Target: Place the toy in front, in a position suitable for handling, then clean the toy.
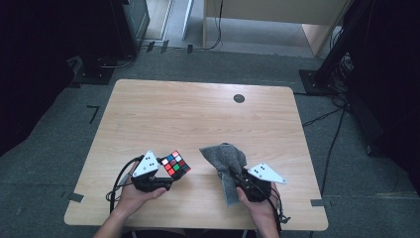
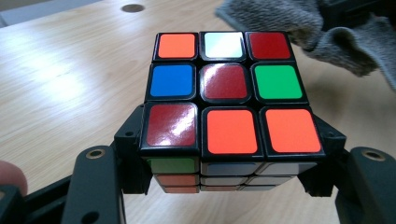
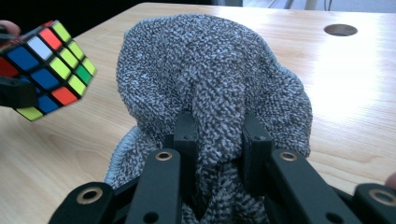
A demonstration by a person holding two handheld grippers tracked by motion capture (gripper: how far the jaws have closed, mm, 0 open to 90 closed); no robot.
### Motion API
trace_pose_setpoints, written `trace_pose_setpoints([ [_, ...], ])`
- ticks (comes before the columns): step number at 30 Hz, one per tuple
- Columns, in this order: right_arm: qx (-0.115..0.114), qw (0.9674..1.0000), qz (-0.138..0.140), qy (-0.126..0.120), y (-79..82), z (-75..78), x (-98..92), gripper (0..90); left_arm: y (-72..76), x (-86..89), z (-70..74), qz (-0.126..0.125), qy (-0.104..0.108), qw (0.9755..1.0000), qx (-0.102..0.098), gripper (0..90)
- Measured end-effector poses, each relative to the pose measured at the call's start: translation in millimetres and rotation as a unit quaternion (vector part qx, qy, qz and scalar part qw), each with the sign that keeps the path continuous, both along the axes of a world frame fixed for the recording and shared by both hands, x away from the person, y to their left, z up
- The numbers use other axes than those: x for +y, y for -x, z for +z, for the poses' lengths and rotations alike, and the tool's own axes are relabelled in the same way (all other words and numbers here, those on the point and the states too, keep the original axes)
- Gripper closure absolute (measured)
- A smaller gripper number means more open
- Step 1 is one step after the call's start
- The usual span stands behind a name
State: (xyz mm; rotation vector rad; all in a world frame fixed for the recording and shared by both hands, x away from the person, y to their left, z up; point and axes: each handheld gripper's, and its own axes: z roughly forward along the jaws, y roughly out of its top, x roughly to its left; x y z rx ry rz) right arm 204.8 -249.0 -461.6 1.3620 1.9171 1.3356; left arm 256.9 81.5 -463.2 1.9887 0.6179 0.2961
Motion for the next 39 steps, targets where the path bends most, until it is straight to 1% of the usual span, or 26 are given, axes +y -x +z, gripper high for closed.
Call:
trace_pose_setpoints([
  [1,-0.002,1.0000,0.002,-0.001,0.9,0.9,1.6,73.6,0.0,0.0,0.0,0.000,0.000,1.0000,0.000,34.1],
  [4,-0.004,1.0000,0.006,-0.001,2.9,3.5,4.2,73.6,3.9,-4.7,-1.0,-0.025,-0.006,0.9997,-0.005,34.1],
  [5,-0.007,0.9999,0.008,-0.006,4.6,6.9,5.8,73.5,6.4,-7.9,-1.4,-0.040,-0.006,0.9992,-0.008,34.1],
  [6,-0.009,0.9999,0.007,-0.008,5.4,8.8,6.5,73.5,6.4,-7.9,-1.4,-0.040,-0.006,0.9992,-0.008,34.1],
  [7,-0.009,0.9999,0.007,-0.012,6.1,10.9,6.7,73.6,8.7,-10.6,-1.3,-0.050,-0.004,0.9987,-0.012,34.0],
  [8,-0.009,0.9998,0.006,-0.018,6.9,13.2,7.0,73.7,8.7,-10.6,-1.3,-0.050,-0.004,0.9987,-0.012,34.0],
  [9,-0.010,0.9996,0.008,-0.024,8.0,15.8,7.7,73.7,12.5,-14.6,-0.7,-0.052,-0.015,0.9981,-0.028,33.9],
  [10,-0.010,0.9996,0.008,-0.024,8.0,15.8,7.7,73.7,12.5,-14.6,-0.7,-0.052,-0.015,0.9981,-0.028,34.0],
  [11,-0.016,0.9993,0.017,-0.028,10.9,21.6,12.2,73.8,15.8,-19.8,-1.1,-0.057,-0.035,0.9969,-0.041,33.9],
  [12,-0.019,0.9992,0.024,-0.027,13.0,24.9,16.2,73.7,17.3,-22.8,-1.6,-0.059,-0.046,0.9962,-0.045,33.9],
  [13,-0.019,0.9992,0.024,-0.027,13.0,24.9,16.2,73.7,17.3,-22.8,-1.6,-0.059,-0.046,0.9962,-0.045,33.9],
  [16,-0.031,0.9983,0.047,-0.014,19.6,33.5,32.7,73.7,21.8,-33.1,-3.8,-0.064,-0.079,0.9934,-0.052,33.9],
  [18,-0.040,0.9975,0.058,0.005,23.5,36.8,44.4,73.7,26.0,-41.0,-5.0,-0.067,-0.097,0.9914,-0.057,34.0],
  [20,-0.042,0.9965,0.068,0.027,28.1,39.2,59.3,73.7,29.2,-47.2,-5.5,-0.067,-0.107,0.9901,-0.060,33.9],
  [21,-0.040,0.9963,0.069,0.031,28.6,39.3,62.0,73.7,31.8,-52.1,-5.8,-0.066,-0.115,0.9890,-0.064,33.9],
  [22,-0.040,0.9963,0.069,0.031,28.6,39.3,62.0,73.7,31.8,-52.1,-5.8,-0.066,-0.115,0.9890,-0.064,33.9],
  [23,-0.027,0.9962,0.073,0.038,29.4,39.4,68.9,74.0,33.2,-54.2,-5.4,-0.066,-0.121,0.9882,-0.067,33.9],
  [24,-0.027,0.9962,0.073,0.038,29.4,39.4,68.9,74.0,34.6,-56.4,-5.1,-0.062,-0.122,0.9881,-0.070,33.9],
  [25,-0.021,0.9961,0.073,0.045,29.4,39.1,72.8,74.1,35.7,-58.0,-4.5,-0.061,-0.121,0.9884,-0.069,34.0],
  [26,-0.017,0.9958,0.068,0.058,29.8,38.1,80.0,74.1,37.4,-60.5,-3.0,-0.062,-0.120,0.9884,-0.069,34.0],
  [27,-0.015,0.9959,0.068,0.058,29.9,37.6,82.9,74.1,37.4,-60.5,-3.0,-0.062,-0.120,0.9884,-0.069,34.0],
  [31,-0.015,0.9959,0.065,0.061,30.8,37.0,89.9,73.8,38.0,-62.8,-2.6,-0.058,-0.122,0.9886,-0.066,33.9],
  [33,-0.012,0.9959,0.069,0.057,31.5,36.2,94.5,73.6,37.4,-62.7,-2.6,-0.057,-0.124,0.9887,-0.062,33.9],
  [36,-0.013,0.9956,0.072,0.059,31.4,34.0,97.7,73.4,37.4,-62.6,-2.7,-0.056,-0.125,0.9888,-0.060,34.0],
  [37,-0.018,0.9949,0.072,0.069,31.0,31.6,100.5,73.3,38.1,-62.5,-3.3,-0.054,-0.128,0.9881,-0.065,34.0],
  [39,-0.017,0.9947,0.072,0.071,29.3,30.6,99.6,73.3,38.2,-62.1,-3.2,-0.055,-0.128,0.9882,-0.065,34.1],
])
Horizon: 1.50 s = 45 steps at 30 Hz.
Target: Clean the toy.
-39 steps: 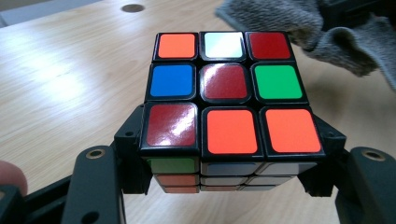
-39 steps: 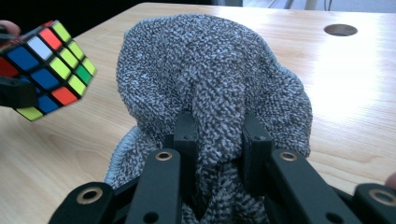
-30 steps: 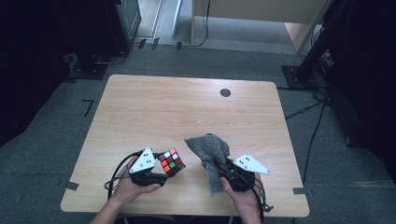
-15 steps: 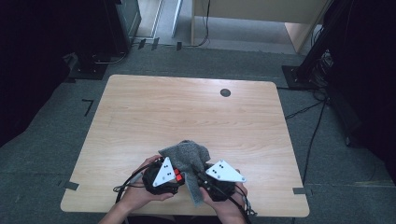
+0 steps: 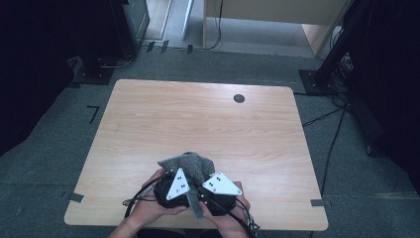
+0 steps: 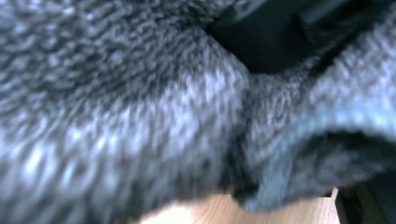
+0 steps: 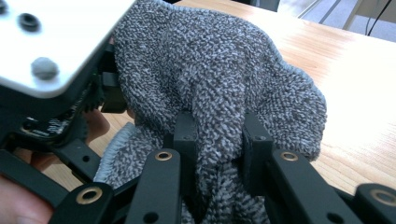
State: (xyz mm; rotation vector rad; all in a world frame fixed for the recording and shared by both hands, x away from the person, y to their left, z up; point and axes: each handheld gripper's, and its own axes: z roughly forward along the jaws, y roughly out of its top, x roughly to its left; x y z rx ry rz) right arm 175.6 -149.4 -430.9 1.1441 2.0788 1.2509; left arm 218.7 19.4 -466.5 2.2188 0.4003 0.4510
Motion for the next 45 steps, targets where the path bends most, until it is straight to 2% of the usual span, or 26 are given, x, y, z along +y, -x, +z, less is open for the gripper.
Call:
trace_pose_setpoints([
  [2,-0.004,1.0000,-0.007,0.004,-1.8,0.4,-3.5,73.3,0.3,1.6,1.7,-0.008,0.008,0.9999,0.003,34.2],
  [7,0.001,0.9997,-0.019,-0.014,-7.4,1.5,-17.4,73.0,1.1,3.0,5.0,-0.013,0.017,0.9998,-0.002,34.2],
  [8,-0.002,0.9995,-0.030,-0.008,-9.3,1.7,-23.9,73.1,1.3,3.3,5.1,-0.014,0.020,0.9997,-0.003,34.2],
  [10,-0.002,0.9994,-0.035,-0.004,-10.3,1.3,-26.1,73.1,1.8,4.5,6.6,-0.016,0.026,0.9995,-0.004,34.2],
  [12,0.011,0.9983,-0.057,-0.002,-16.4,-2.8,-37.7,73.2,2.2,6.8,10.0,-0.017,0.035,0.9992,-0.007,34.3],
  [13,0.011,0.9983,-0.057,-0.002,-16.4,-2.8,-37.7,73.2,1.8,7.9,11.9,-0.017,0.037,0.9991,-0.009,34.3],
  [15,0.023,0.9971,-0.071,-0.014,-20.5,-5.9,-49.0,73.3,1.0,8.5,12.8,-0.014,0.027,0.9994,-0.016,34.2],
  [16,0.021,0.9969,-0.072,-0.022,-20.0,-4.2,-51.4,73.3,0.6,8.7,11.9,-0.011,0.020,0.9995,-0.021,34.2],
  [19,0.012,0.9970,-0.068,-0.036,-16.7,2.1,-52.9,73.3,-1.3,8.4,8.1,-0.002,0.009,0.9998,-0.018,34.2],
  [21,0.006,0.9973,-0.056,-0.047,-10.9,9.1,-48.4,73.3,-1.3,5.9,7.4,0.003,0.003,0.9998,-0.018,34.2],
  [22,0.008,0.9979,-0.031,-0.056,-4.8,13.4,-37.7,73.3,0.1,2.7,7.4,0.007,0.000,0.9998,-0.019,34.2],
  [26,0.014,0.9986,0.017,-0.049,6.0,12.6,-8.0,73.2,3.7,-4.1,8.2,0.009,-0.003,0.9999,-0.013,34.2],
  [28,0.010,0.9990,0.027,-0.035,9.7,9.5,4.2,73.2,4.2,-4.0,10.1,0.010,0.002,0.9999,-0.009,34.2],
  [29,0.002,0.9994,0.026,-0.024,10.6,8.3,7.1,73.2,4.2,-4.0,10.1,0.010,0.002,0.9999,-0.009,34.2],
  [33,-0.006,0.9995,0.020,-0.022,7.9,8.5,4.3,73.2,3.6,-2.0,11.3,0.011,0.009,0.9999,-0.006,34.3],
  [36,-0.009,0.9998,-0.006,-0.015,1.8,8.3,-5.6,73.2,5.1,-4.1,10.2,0.005,0.005,0.9999,-0.007,34.3],
  [38,-0.003,0.9994,-0.031,-0.012,-3.2,7.2,-13.7,73.2,5.1,-4.2,10.9,0.003,0.010,0.9999,-0.005,34.3],
  [40,0.009,0.9987,-0.037,-0.034,-5.3,6.0,-20.4,73.1,3.9,-4.1,11.2,0.001,0.013,0.9999,0.000,34.3],
  [41,0.007,0.9988,-0.036,-0.032,-3.9,6.2,-19.5,73.1,3.7,-4.2,10.8,0.004,0.017,0.9998,0.000,34.3],
  [42,-0.012,0.9995,-0.029,-0.009,2.8,6.9,-11.0,72.5,2.1,-3.1,10.9,0.006,0.015,0.9999,0.006,34.2],
  [43,-0.021,0.9993,-0.029,0.004,6.2,6.9,-6.0,72.3,2.1,-3.1,10.9,0.006,0.015,0.9999,0.006,34.2],
  [45,-0.024,0.9995,-0.022,0.006,8.8,6.7,-1.9,72.3,0.7,-2.4,10.0,0.012,0.012,0.9998,0.008,34.2],
])
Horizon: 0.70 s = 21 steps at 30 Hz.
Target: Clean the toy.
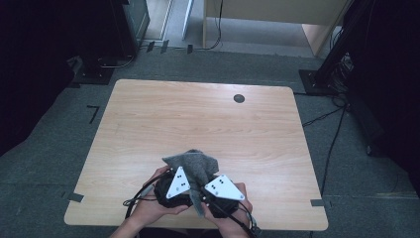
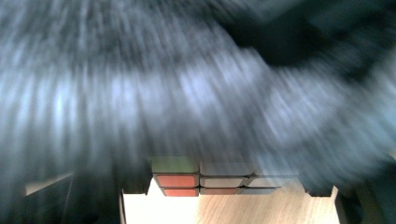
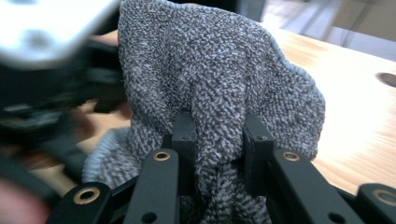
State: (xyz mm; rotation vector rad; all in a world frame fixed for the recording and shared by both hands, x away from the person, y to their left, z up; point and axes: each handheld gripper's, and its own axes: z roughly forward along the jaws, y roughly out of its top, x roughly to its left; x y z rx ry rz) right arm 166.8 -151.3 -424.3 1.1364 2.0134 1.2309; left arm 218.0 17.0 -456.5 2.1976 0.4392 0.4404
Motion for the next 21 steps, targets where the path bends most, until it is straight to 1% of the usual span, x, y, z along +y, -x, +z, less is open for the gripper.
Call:
trace_pose_setpoints([
  [1,0.005,0.9998,0.017,-0.002,2.4,-0.3,4.3,72.3,-0.4,-0.2,-0.4,0.002,0.001,1.0000,0.003,34.2],
  [2,0.001,0.9996,0.029,0.007,6.2,-1.6,12.0,72.4,-0.4,-0.4,-0.6,0.001,0.000,1.0000,0.004,34.2],
  [4,-0.008,0.9992,0.028,0.027,8.4,-2.9,17.9,72.4,0.7,-1.1,-1.4,0.001,-0.003,1.0000,0.002,34.2],
  [7,-0.005,0.9994,0.028,0.021,4.7,-2.5,14.6,72.4,1.1,-0.8,-1.0,-0.001,-0.001,1.0000,0.001,34.2],
  [8,-0.005,0.9995,0.023,0.019,1.7,-2.0,11.4,72.4,1.6,-1.1,-0.8,-0.005,-0.002,1.0000,0.000,34.2],
  [10,-0.011,0.9996,0.003,0.025,-3.8,-1.9,4.9,72.3,2.3,-1.6,-0.9,-0.007,-0.003,1.0000,-0.004,34.2],
  [11,-0.010,0.9995,-0.007,0.027,-7.3,-2.5,-0.6,72.1,2.0,-1.2,-0.8,-0.008,-0.002,1.0000,-0.005,34.2],
  [12,-0.001,0.9998,-0.013,0.015,-11.0,-3.3,-8.3,72.0,-0.2,0.6,-0.6,-0.004,0.000,1.0000,-0.004,34.2],
  [14,0.002,0.9998,-0.018,0.011,-10.2,-2.7,-10.8,72.0,-2.2,2.5,-0.2,-0.001,0.004,1.0000,-0.001,34.2],
  [16,0.000,1.0000,-0.003,0.005,-5.3,-1.6,-6.6,71.2,-2.7,2.9,0.0,0.001,0.008,1.0000,0.001,34.2],
  [17,0.000,1.0000,-0.003,0.005,-5.3,-1.6,-6.6,71.2,-2.9,2.6,-0.1,0.000,0.007,1.0000,0.003,34.2],
  [18,-0.011,0.9997,0.009,0.019,1.9,-1.3,3.6,71.0,-1.7,1.0,-1.4,-0.002,0.003,1.0000,0.002,34.2],
  [19,-0.011,0.9995,0.025,0.017,3.3,-1.7,7.7,71.0,-1.7,1.0,-1.4,-0.002,0.003,1.0000,0.002,34.2],
  [20,-0.009,0.9992,0.035,0.018,4.8,-2.0,11.2,71.1,0.1,-1.0,-2.2,-0.006,0.002,1.0000,0.001,34.2],
  [21,-0.009,0.9992,0.035,0.018,4.8,-2.0,11.2,71.1,0.1,-1.0,-2.2,-0.006,0.002,1.0000,0.001,34.2],
])
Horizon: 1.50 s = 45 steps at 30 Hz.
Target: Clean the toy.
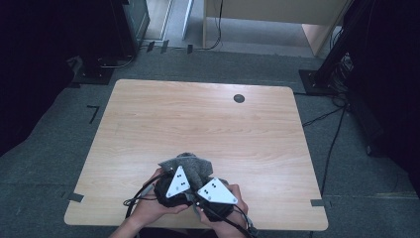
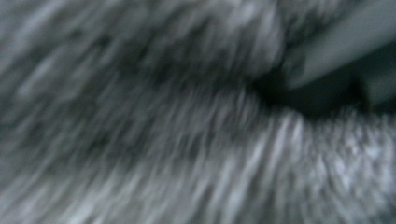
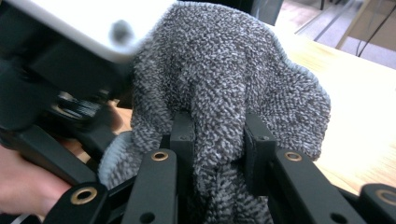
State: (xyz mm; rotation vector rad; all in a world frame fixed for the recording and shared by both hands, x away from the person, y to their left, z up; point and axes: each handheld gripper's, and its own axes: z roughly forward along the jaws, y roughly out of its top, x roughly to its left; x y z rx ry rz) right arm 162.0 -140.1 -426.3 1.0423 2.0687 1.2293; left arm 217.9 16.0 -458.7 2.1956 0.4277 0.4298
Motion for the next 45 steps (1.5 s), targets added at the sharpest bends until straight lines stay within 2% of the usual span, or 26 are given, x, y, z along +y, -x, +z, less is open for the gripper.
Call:
trace_pose_setpoints([
  [2,-0.010,0.9998,-0.003,0.017,0.8,-1.1,3.8,71.7,0.5,0.1,0.5,0.000,-0.002,1.0000,-0.003,34.2],
  [4,-0.009,0.9999,-0.007,0.013,-3.1,-0.9,-0.9,72.0,0.0,2.0,1.1,-0.002,-0.001,1.0000,-0.002,34.2],
  [6,-0.002,0.9992,-0.040,0.003,-12.4,1.4,-17.3,72.1,-1.6,7.3,2.8,-0.006,0.019,0.9998,-0.002,34.3],
  [7,-0.002,0.9992,-0.040,0.003,-12.4,1.4,-17.3,72.1,-1.6,7.3,2.8,-0.006,0.019,0.9998,-0.002,34.2],
  [8,0.007,0.9981,-0.047,-0.040,-17.0,4.9,-32.9,72.1,-2.2,9.9,3.6,-0.010,0.034,0.9994,-0.003,34.2],
  [9,0.008,0.9970,-0.046,-0.062,-18.1,6.8,-39.4,72.1,-3.2,15.8,5.0,-0.027,0.078,0.9966,0.004,34.2],
  [10,0.013,0.9954,-0.041,-0.086,-19.0,8.2,-44.7,72.1,-2.8,18.1,5.7,-0.033,0.095,0.9950,0.000,34.2],
  [11,0.016,0.9936,-0.035,-0.106,-19.4,8.8,-48.4,72.1,-2.8,18.1,5.7,-0.033,0.095,0.9950,0.000,34.2],
  [12,0.016,0.9936,-0.035,-0.106,-19.4,8.8,-48.4,72.1,-2.1,19.5,6.5,-0.037,0.104,0.9938,-0.005,34.2],
  [13,0.015,0.9921,-0.030,-0.121,-19.4,8.6,-51.0,72.6,-1.4,20.3,7.3,-0.038,0.111,0.9930,-0.011,34.2],
  [14,0.015,0.9918,-0.029,-0.124,-19.8,7.8,-51.6,72.8,0.2,22.5,8.8,-0.040,0.128,0.9909,-0.018,34.2],
  [15,0.015,0.9918,-0.029,-0.124,-19.8,7.8,-51.6,72.8,0.2,22.5,8.8,-0.040,0.128,0.9909,-0.018,34.2],
  [18,0.038,0.9883,-0.026,-0.146,-22.7,-1.0,-54.1,73.4,2.3,30.4,15.9,-0.053,0.165,0.9845,-0.028,34.2],
  [21,0.057,0.9882,-0.025,-0.140,-26.2,-7.8,-56.2,73.4,3.1,33.2,18.2,-0.055,0.168,0.9837,-0.034,34.2],
  [23,0.071,0.9899,-0.030,-0.119,-29.7,-12.3,-57.1,73.3,2.9,34.9,19.5,-0.056,0.178,0.9818,-0.033,34.2],
  [25,0.087,0.9902,-0.033,-0.104,-33.2,-16.4,-58.2,73.2,2.0,36.3,20.7,-0.059,0.178,0.9817,-0.034,34.2],
  [26,0.085,0.9901,-0.039,-0.104,-33.7,-16.7,-60.1,73.1,1.8,36.2,20.0,-0.057,0.172,0.9827,-0.036,34.2],
  [29,0.062,0.9876,-0.051,-0.135,-30.5,-5.9,-68.3,73.0,0.6,35.0,15.7,-0.052,0.153,0.9861,-0.037,34.2],
  [31,0.037,0.9860,-0.043,-0.157,-24.9,5.0,-71.3,73.0,0.3,33.0,14.0,-0.055,0.150,0.9866,-0.035,34.2],
  [32,0.037,0.9860,-0.043,-0.157,-24.9,5.0,-71.3,73.0,0.3,33.0,14.0,-0.055,0.150,0.9866,-0.035,34.2],
  [34,0.013,0.9837,-0.029,-0.177,-17.8,14.8,-69.8,72.8,2.4,29.1,13.5,-0.059,0.148,0.9865,-0.037,34.2],
  [35,0.013,0.9833,-0.019,-0.180,-15.9,15.9,-66.1,72.7,4.4,27.0,13.8,-0.064,0.149,0.9860,-0.040,34.2],
  [38,0.027,0.9854,-0.013,-0.167,-17.2,8.0,-58.8,72.6,6.9,26.0,15.7,-0.069,0.152,0.9851,-0.041,34.2],
  [39,0.027,0.9854,-0.013,-0.167,-17.2,8.0,-58.8,72.6,7.6,26.1,17.1,-0.070,0.155,0.9846,-0.041,34.2],
  [41,0.045,0.9841,-0.026,-0.170,-20.0,-4.5,-56.7,72.8,8.1,26.7,18.8,-0.067,0.150,0.9854,-0.045,34.2],
  [45,0.069,0.9877,-0.035,-0.136,-27.1,-15.8,-57.4,72.7,6.7,31.0,20.4,-0.065,0.161,0.9837,-0.047,34.2],
])
